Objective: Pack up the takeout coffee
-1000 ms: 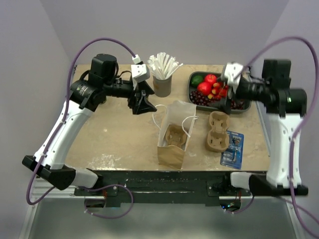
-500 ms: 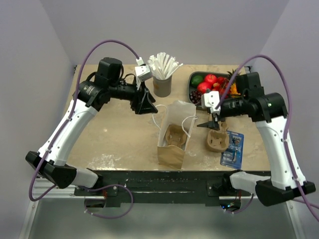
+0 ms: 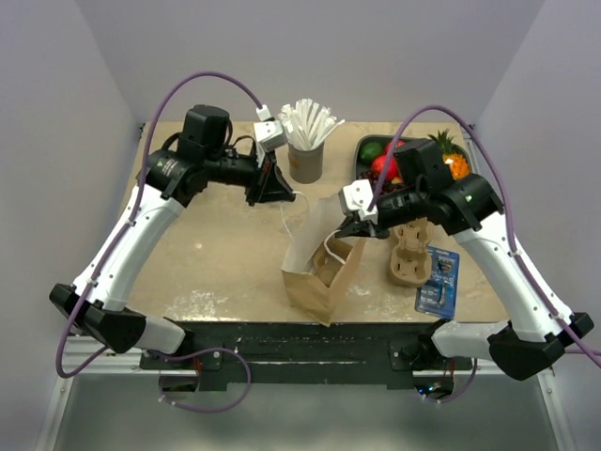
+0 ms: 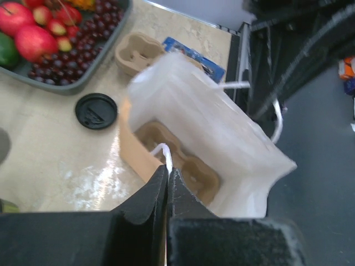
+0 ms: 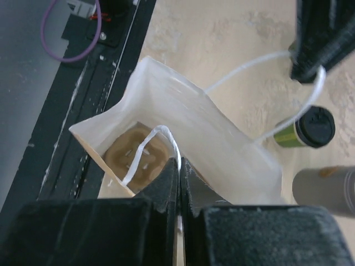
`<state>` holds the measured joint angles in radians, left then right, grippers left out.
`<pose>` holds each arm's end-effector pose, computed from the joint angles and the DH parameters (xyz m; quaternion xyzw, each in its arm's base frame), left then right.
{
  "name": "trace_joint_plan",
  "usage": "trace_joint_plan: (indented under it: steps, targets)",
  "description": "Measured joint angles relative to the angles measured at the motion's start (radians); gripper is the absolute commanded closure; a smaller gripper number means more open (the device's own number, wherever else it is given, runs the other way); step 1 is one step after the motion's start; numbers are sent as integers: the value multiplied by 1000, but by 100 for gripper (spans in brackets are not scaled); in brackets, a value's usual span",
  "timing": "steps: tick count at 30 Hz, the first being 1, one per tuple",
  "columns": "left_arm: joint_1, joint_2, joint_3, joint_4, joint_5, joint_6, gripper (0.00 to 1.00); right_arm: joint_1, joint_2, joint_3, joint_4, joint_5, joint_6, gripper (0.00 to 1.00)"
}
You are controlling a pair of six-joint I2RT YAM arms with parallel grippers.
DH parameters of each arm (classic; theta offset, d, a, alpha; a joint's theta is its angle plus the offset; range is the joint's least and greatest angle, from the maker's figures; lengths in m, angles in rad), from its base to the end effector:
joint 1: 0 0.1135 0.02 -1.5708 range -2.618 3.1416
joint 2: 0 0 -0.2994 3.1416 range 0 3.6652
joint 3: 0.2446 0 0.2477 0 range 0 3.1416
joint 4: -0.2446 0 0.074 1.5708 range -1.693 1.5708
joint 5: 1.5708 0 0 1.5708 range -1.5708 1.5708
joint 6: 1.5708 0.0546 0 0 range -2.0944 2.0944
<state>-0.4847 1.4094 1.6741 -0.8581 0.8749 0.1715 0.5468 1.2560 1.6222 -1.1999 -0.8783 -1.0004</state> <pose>0.2269 -0.1669 0.4688 0.4460 0.6930 -0.4358 0.3617 0.1519 0.1416 0.4596 -0.6995 0.4970 0.3131 0.4069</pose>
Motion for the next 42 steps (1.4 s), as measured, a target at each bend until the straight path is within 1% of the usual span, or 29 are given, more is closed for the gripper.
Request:
trace_joint_plan:
  steps: [2, 4, 9, 14, 20, 27, 28, 29, 30, 31, 32, 33, 34, 35, 36, 37, 38, 40, 42]
  targets:
    - [17, 17, 53, -4, -2, 7, 100, 58, 0, -11, 94, 14, 82, 100]
    - [59, 41, 118, -5, 6, 13, 100, 106, 4, -10, 181, 29, 159, 100]
    - [160, 120, 324, -52, 15, 54, 100, 162, 48, 69, 326, 51, 308, 100]
    - [167, 171, 466, -117, 29, 106, 100, 188, 101, 146, 448, 86, 421, 100]
    - [167, 203, 525, -152, 31, 126, 100, 227, 173, 277, 509, 106, 506, 100]
    - [167, 214, 529, -152, 45, 126, 100, 267, 164, 270, 515, 114, 526, 100]
    - [167, 215, 529, -152, 48, 126, 100, 269, 156, 253, 514, 120, 526, 96]
    - [167, 215, 529, -151, 50, 126, 86, 269, 148, 233, 512, 125, 526, 79]
    - [167, 215, 525, -148, 52, 126, 59, 269, 138, 211, 513, 129, 526, 44]
    - [167, 213, 517, -143, 56, 132, 50, 269, 127, 185, 509, 132, 525, 35]
    - [167, 208, 499, -135, 58, 143, 45, 269, 117, 162, 507, 137, 525, 28]
    - [167, 197, 464, -121, 58, 148, 37, 269, 103, 126, 509, 142, 517, 20]
    - [167, 180, 416, -113, 56, 158, 34, 269, 90, 93, 507, 154, 515, 10]
    - [167, 161, 362, -105, 49, 166, 31, 269, 78, 61, 506, 161, 512, 6]
    - [167, 144, 309, -85, 38, 166, 28, 269, 71, 37, 506, 166, 510, 4]
    - [167, 118, 235, -66, 17, 161, 27, 269, 64, 10, 505, 177, 504, 2]
    - [167, 101, 182, -55, 1, 158, 19, 269, 61, -9, 504, 183, 498, 2]
    - [167, 83, 107, -26, -27, 148, 13, 270, 65, -22, 500, 196, 483, 2]
    - [167, 71, 69, 4, -61, 135, 12, 270, 68, -22, 498, 212, 465, 2]
